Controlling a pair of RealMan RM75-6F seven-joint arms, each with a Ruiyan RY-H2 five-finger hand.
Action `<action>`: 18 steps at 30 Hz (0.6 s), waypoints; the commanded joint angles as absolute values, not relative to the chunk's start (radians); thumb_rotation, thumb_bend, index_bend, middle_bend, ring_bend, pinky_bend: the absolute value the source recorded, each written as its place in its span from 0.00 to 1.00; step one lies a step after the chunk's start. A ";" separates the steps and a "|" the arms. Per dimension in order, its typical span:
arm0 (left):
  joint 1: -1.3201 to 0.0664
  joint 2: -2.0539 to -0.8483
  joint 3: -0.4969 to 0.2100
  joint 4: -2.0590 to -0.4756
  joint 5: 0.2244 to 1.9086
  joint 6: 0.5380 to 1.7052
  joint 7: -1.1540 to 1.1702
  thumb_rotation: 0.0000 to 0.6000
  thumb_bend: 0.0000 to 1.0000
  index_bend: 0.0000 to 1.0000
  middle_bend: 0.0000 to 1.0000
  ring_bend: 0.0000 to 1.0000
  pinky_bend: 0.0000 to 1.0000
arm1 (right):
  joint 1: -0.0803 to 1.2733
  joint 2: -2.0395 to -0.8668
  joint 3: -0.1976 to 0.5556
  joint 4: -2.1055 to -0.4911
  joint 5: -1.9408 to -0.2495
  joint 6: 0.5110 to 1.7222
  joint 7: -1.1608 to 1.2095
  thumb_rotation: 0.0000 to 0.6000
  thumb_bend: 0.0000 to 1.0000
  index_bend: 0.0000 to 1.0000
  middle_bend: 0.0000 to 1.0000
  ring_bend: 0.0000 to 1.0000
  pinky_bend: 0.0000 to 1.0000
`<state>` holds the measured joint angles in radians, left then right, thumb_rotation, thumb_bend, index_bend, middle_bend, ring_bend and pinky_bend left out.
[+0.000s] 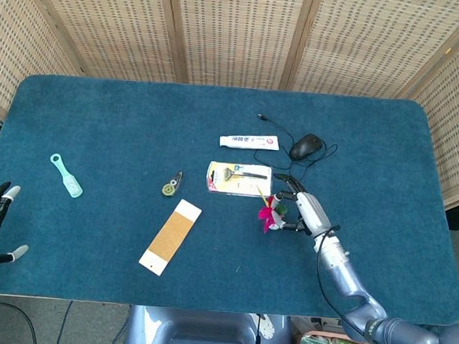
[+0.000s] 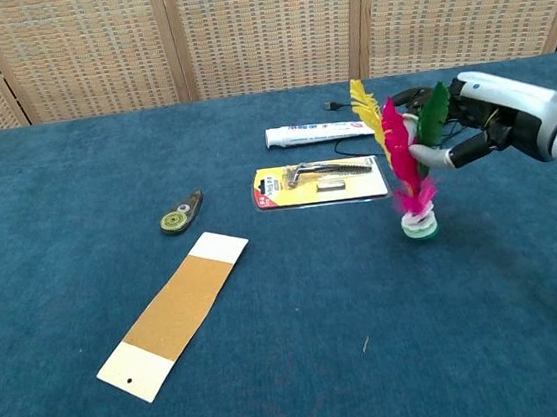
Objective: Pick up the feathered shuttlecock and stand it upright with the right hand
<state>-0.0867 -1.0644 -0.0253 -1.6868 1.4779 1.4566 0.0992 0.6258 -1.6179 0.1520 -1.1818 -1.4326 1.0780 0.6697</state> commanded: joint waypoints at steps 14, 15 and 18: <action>-0.083 -1.059 -0.017 -1.689 1.494 1.463 0.093 1.00 0.00 0.00 0.00 0.00 0.00 | 0.586 -1.632 0.140 -1.021 -1.407 1.033 0.847 1.00 0.43 0.64 0.09 0.00 0.08; -0.083 -1.059 -0.017 -1.689 1.495 1.463 0.092 1.00 0.00 0.00 0.00 0.00 0.00 | 0.583 -1.634 0.138 -1.011 -1.408 1.032 0.857 1.00 0.43 0.64 0.09 0.00 0.08; -0.082 -1.058 -0.017 -1.689 1.496 1.464 0.089 1.00 0.00 0.00 0.00 0.00 0.00 | 0.574 -1.639 0.124 -0.976 -1.428 1.045 0.892 1.00 0.33 0.52 0.09 0.00 0.08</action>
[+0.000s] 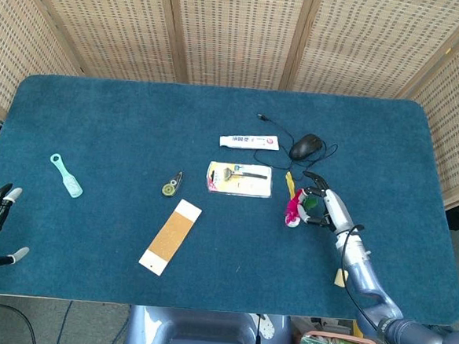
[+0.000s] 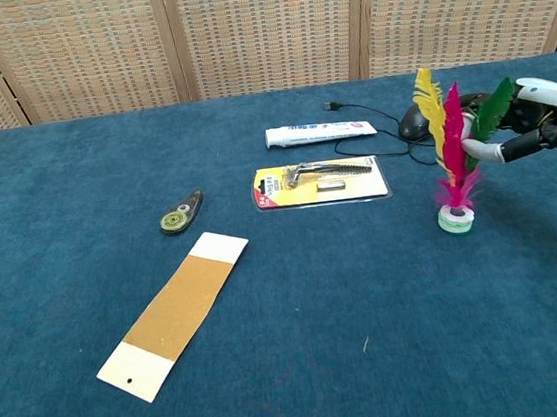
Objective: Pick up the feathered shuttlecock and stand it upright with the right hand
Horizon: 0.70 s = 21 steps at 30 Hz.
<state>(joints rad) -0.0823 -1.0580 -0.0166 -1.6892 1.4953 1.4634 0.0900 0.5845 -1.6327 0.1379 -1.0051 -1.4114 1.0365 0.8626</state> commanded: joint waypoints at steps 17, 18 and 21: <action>-0.075 -1.055 -0.010 -1.692 1.515 1.478 0.086 1.00 0.00 0.00 0.00 0.00 0.00 | 0.507 -1.605 0.071 -0.949 -1.564 1.270 1.031 1.00 0.00 0.10 0.09 0.00 0.05; -0.075 -1.055 -0.009 -1.692 1.517 1.480 0.086 1.00 0.00 0.00 0.00 0.00 0.00 | 0.503 -1.595 0.068 -0.960 -1.568 1.278 1.028 1.00 0.00 0.10 0.09 0.00 0.05; -0.073 -1.055 -0.006 -1.693 1.523 1.482 0.085 1.00 0.00 0.00 0.00 0.00 0.00 | 0.495 -1.571 0.057 -0.980 -1.578 1.285 1.004 1.00 0.00 0.10 0.09 0.00 0.03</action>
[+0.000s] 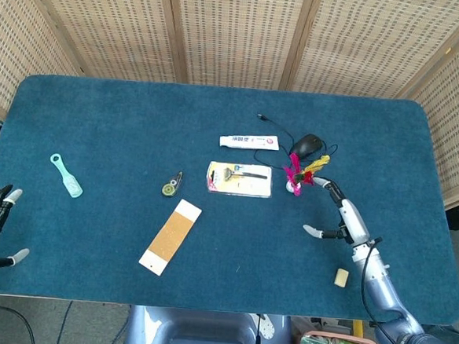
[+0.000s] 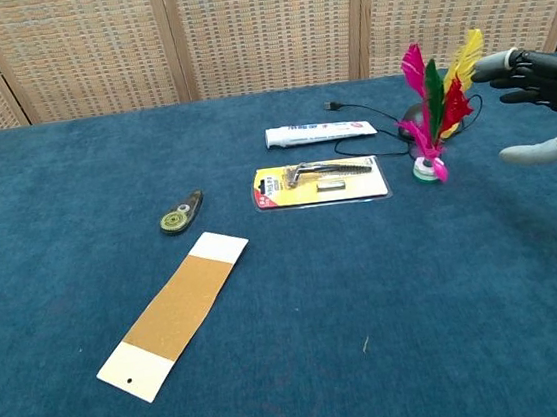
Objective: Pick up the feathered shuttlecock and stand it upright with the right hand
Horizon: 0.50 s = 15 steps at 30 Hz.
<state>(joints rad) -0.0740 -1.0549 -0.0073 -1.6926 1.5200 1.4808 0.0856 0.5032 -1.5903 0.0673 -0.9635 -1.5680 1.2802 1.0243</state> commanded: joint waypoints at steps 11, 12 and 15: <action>-0.066 -1.056 -0.011 -1.690 1.524 1.502 0.089 1.00 0.00 0.00 0.00 0.00 0.00 | 0.457 -1.444 0.040 -1.091 -1.620 1.372 0.828 1.00 0.00 0.04 0.01 0.00 0.00; -0.064 -1.059 -0.013 -1.689 1.523 1.506 0.093 1.00 0.00 0.00 0.00 0.00 0.00 | 0.449 -1.421 0.031 -1.105 -1.628 1.379 0.770 1.00 0.00 0.02 0.00 0.00 0.00; -0.060 -1.065 -0.017 -1.686 1.523 1.519 0.101 1.00 0.00 0.00 0.00 0.00 0.00 | 0.410 -1.335 0.008 -1.198 -1.625 1.385 0.503 1.00 0.00 0.00 0.00 0.00 0.00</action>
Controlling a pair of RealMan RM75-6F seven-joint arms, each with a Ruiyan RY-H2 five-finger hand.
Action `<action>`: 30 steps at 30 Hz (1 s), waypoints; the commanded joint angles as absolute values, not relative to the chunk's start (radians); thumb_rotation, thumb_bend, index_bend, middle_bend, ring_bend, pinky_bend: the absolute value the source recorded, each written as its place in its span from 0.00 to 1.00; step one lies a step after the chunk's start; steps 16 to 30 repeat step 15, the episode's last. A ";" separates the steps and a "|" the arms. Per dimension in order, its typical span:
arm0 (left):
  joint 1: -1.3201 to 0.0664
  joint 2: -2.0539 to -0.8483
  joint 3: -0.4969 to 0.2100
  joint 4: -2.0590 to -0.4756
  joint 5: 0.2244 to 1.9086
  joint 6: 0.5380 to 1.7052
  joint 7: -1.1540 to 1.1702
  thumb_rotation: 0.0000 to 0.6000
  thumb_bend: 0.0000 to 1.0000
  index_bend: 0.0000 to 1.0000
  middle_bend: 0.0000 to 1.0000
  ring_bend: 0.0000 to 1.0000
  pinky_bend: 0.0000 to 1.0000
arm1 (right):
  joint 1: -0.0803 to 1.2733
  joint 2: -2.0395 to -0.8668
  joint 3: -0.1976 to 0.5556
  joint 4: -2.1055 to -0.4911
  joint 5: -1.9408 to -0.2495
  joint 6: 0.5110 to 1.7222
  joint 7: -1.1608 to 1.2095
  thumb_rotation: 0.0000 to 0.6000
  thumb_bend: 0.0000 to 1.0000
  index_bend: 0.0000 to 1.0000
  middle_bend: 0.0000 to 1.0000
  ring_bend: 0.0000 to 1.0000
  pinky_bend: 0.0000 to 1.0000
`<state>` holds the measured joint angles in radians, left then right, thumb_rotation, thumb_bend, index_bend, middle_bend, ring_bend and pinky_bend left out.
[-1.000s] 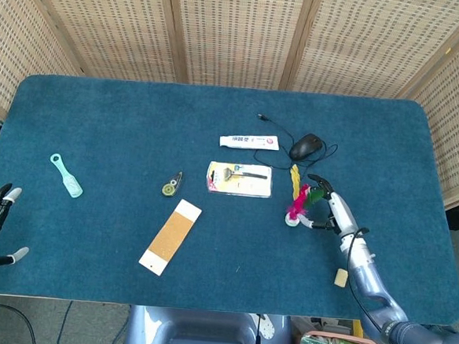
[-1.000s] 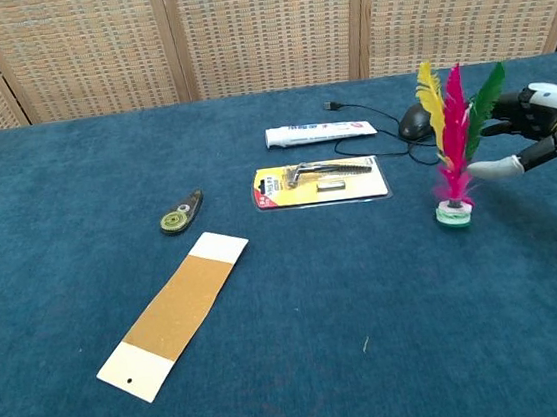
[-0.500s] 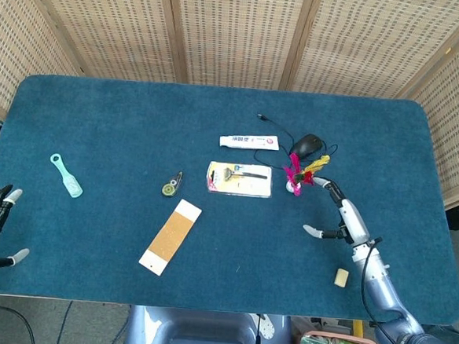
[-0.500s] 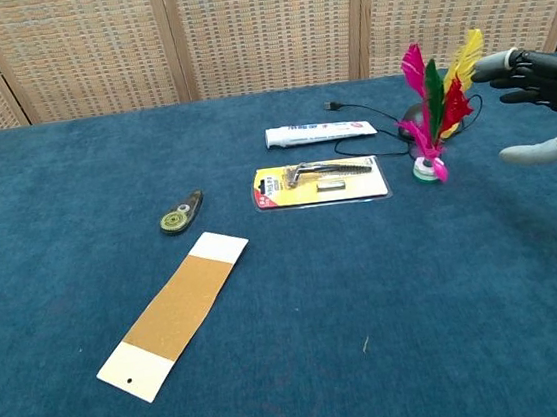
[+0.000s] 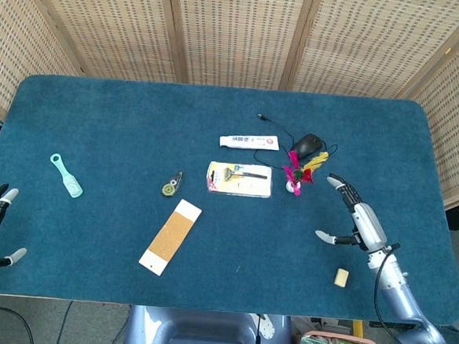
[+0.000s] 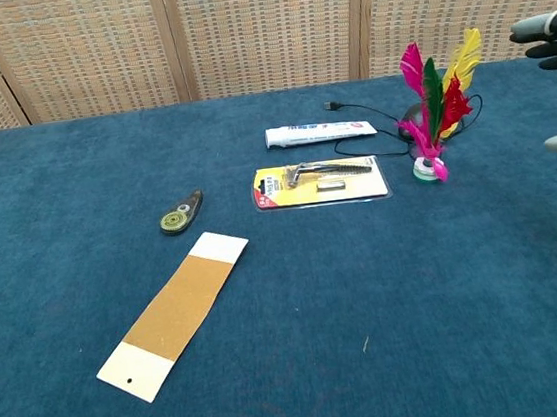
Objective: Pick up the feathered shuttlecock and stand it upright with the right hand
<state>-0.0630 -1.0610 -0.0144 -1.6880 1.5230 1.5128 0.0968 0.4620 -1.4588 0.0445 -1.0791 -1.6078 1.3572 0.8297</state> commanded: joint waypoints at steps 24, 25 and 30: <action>-0.053 -1.081 -0.007 -1.669 1.555 1.535 0.115 1.00 0.00 0.00 0.00 0.00 0.00 | 0.222 -1.192 0.004 -1.600 -1.505 1.507 -0.100 1.00 0.00 0.00 0.00 0.00 0.00; -0.053 -1.081 -0.007 -1.669 1.555 1.535 0.115 1.00 0.00 0.00 0.00 0.00 0.00 | 0.222 -1.192 0.004 -1.600 -1.505 1.507 -0.100 1.00 0.00 0.00 0.00 0.00 0.00; -0.053 -1.081 -0.007 -1.669 1.555 1.535 0.115 1.00 0.00 0.00 0.00 0.00 0.00 | 0.222 -1.192 0.004 -1.600 -1.505 1.507 -0.100 1.00 0.00 0.00 0.00 0.00 0.00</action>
